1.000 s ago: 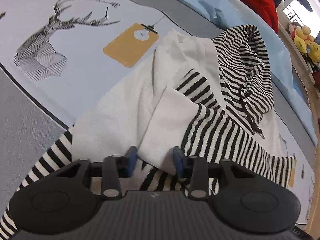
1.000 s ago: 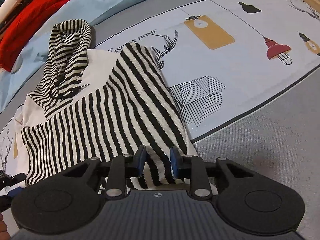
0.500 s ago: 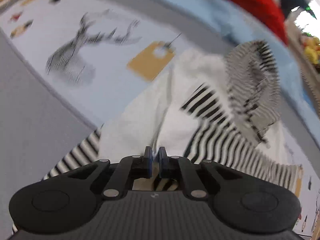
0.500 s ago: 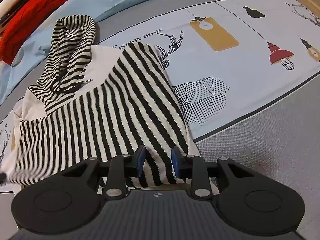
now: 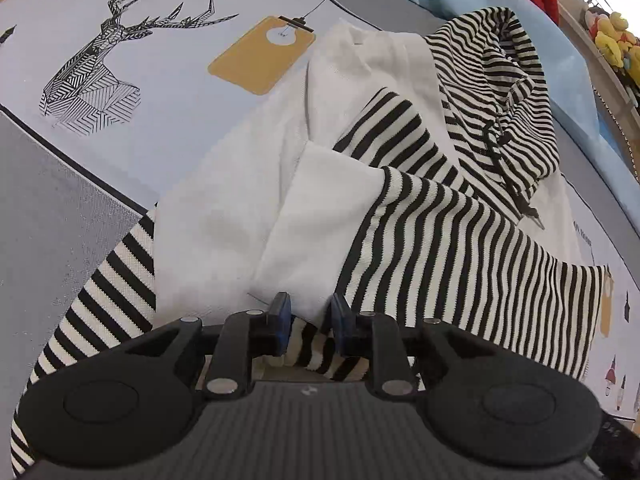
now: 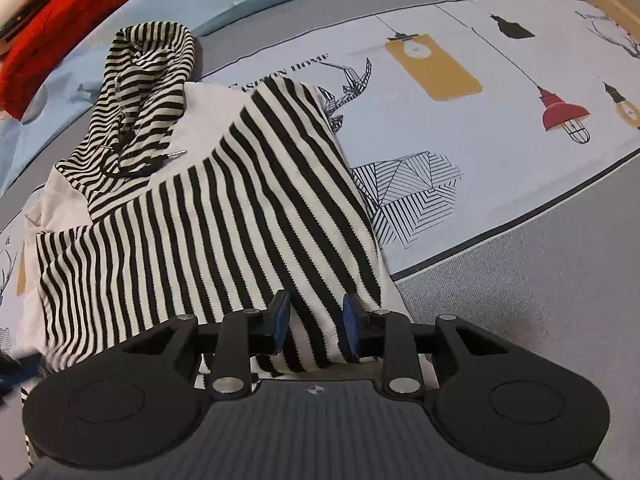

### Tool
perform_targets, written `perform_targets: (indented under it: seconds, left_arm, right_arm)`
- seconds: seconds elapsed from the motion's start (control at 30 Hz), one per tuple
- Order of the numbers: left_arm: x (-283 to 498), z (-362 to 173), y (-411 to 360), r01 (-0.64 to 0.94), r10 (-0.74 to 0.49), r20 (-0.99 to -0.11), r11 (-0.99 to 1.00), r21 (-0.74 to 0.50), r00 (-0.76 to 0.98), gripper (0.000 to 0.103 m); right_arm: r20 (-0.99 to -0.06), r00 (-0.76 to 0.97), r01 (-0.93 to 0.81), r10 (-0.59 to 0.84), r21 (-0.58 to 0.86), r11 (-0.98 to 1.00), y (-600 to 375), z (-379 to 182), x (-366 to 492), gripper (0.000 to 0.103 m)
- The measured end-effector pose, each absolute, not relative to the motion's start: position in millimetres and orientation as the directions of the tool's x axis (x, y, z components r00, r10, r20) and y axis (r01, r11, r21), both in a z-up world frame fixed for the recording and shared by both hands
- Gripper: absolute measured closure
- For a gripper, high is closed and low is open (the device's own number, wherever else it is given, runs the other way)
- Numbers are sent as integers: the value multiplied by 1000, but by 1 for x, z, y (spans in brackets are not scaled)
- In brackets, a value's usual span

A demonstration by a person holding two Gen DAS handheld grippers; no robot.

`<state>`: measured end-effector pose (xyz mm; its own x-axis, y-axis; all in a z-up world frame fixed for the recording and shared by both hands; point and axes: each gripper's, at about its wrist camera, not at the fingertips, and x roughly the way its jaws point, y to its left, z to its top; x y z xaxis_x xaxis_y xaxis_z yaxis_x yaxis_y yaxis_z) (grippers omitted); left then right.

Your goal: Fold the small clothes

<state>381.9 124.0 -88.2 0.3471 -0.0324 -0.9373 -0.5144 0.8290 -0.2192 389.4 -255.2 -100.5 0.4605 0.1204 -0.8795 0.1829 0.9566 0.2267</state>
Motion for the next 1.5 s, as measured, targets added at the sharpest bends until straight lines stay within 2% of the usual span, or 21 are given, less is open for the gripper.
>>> perform_targets:
  seconds: [0.07, 0.13, 0.17, 0.37, 0.73, 1.07, 1.23, 1.37, 1.43, 1.5]
  left_arm:
    - [382, -77, 119, -491, -7, -927, 847, -205, 375, 76]
    - [383, -66, 114, -461, 29, -911, 869, -180, 411, 68]
    - [383, -64, 111, -451, 47, -907, 878, -162, 417, 67]
    - [382, -55, 103, -439, 46, -907, 884, -158, 419, 67]
    - [377, -33, 89, -411, 65, -890, 900, -143, 451, 67]
    - [368, -18, 66, -371, 72, -871, 919, -131, 486, 60]
    - [365, -10, 57, -353, 91, -850, 928, -117, 520, 45]
    - [365, 0, 56, -347, 107, -821, 931, -116, 561, 41]
    - [365, 6, 55, -346, 126, -804, 933, -104, 582, 35]
    - [365, 13, 55, -346, 142, -786, 934, -96, 601, 34]
  right_arm:
    - [-873, 474, 177, 115, 223, 959, -253, -95, 389, 72]
    - [-860, 499, 157, 109, 213, 964, -250, -88, 387, 71]
    - [-854, 510, 146, 102, 202, 968, -248, -85, 386, 71]
    - [-840, 535, 88, 88, 159, 983, -238, -78, 384, 70]
    - [-823, 558, 75, 106, 177, 981, -237, -64, 374, 70]
    - [-810, 579, 80, 92, 168, 983, -254, -48, 352, 70]
    - [-806, 586, 77, 84, 158, 984, -263, -41, 343, 70]
    - [-803, 589, 74, 89, 164, 984, -270, -37, 339, 70]
    - [-800, 593, 74, 94, 170, 983, -273, -33, 338, 70]
    - [-796, 597, 80, 98, 180, 980, -277, -30, 337, 70]
